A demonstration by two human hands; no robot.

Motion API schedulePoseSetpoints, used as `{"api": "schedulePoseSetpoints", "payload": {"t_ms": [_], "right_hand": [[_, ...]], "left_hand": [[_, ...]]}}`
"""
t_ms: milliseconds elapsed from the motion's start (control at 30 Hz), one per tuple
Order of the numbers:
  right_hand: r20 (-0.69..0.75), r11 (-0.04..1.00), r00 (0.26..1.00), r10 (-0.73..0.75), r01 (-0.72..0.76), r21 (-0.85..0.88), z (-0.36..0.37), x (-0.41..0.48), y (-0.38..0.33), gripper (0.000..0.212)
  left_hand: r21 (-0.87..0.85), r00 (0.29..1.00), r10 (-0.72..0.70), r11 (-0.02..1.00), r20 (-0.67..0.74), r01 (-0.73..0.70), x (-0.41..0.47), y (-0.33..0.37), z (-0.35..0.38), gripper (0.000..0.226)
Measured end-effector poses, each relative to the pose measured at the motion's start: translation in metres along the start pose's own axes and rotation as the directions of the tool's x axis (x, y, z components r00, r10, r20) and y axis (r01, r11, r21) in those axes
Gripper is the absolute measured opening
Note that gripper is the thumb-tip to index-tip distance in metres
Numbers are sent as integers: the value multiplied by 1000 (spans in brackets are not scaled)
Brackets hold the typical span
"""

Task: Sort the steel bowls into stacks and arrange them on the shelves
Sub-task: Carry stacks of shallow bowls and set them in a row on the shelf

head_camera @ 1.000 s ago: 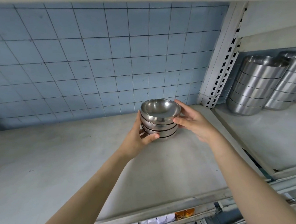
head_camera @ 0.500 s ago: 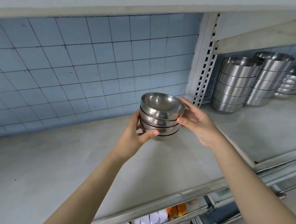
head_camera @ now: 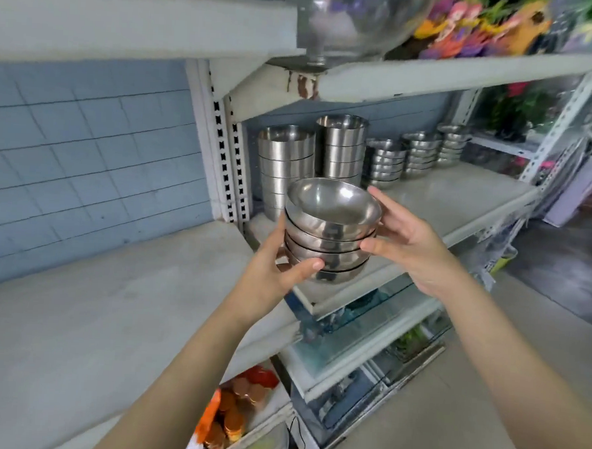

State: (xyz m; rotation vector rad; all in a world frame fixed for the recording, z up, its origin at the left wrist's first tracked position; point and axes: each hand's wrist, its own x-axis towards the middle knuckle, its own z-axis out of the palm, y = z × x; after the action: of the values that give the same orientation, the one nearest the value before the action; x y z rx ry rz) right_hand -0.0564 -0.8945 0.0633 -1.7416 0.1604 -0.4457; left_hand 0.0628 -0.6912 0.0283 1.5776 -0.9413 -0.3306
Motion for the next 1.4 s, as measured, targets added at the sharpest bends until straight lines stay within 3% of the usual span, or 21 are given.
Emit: {"api": "schedulePoseSetpoints", "payload": {"t_ms": [200, 333, 433, 733, 900, 1067, 1400], "right_hand": [[-80, 1000, 997, 18, -20, -24, -114, -29, 15, 117], [-96, 998, 995, 35, -41, -56, -172, -26, 34, 112], [-128, 998, 991, 44, -50, -44, -210, -10, 54, 99], [-205, 989, 974, 94, -116, -97, -330, 72, 95, 115], [-241, 985, 961, 136, -157, -70, -396, 111, 125, 100], [-185, 978, 968, 172, -190, -87, -474, 166, 166, 103], [119, 983, 979, 163, -152, -99, -626, 294, 241, 93]], "left_hand": [[-45, 999, 15, 999, 39, -13, 42, 5, 114, 75], [-44, 998, -11, 999, 68, 14, 78, 1, 163, 81], [-56, 995, -19, 998, 97, 25, 115, -6, 191, 69], [-115, 985, -24, 992, 170, 44, 261, -45, 273, 74], [-107, 981, -56, 991, 188, 77, 335, -66, 319, 62], [-144, 970, -160, 972, 185, 188, 410, -98, 374, 81], [-144, 967, -249, 960, -60, 238, 518, -125, 487, 69]]}}
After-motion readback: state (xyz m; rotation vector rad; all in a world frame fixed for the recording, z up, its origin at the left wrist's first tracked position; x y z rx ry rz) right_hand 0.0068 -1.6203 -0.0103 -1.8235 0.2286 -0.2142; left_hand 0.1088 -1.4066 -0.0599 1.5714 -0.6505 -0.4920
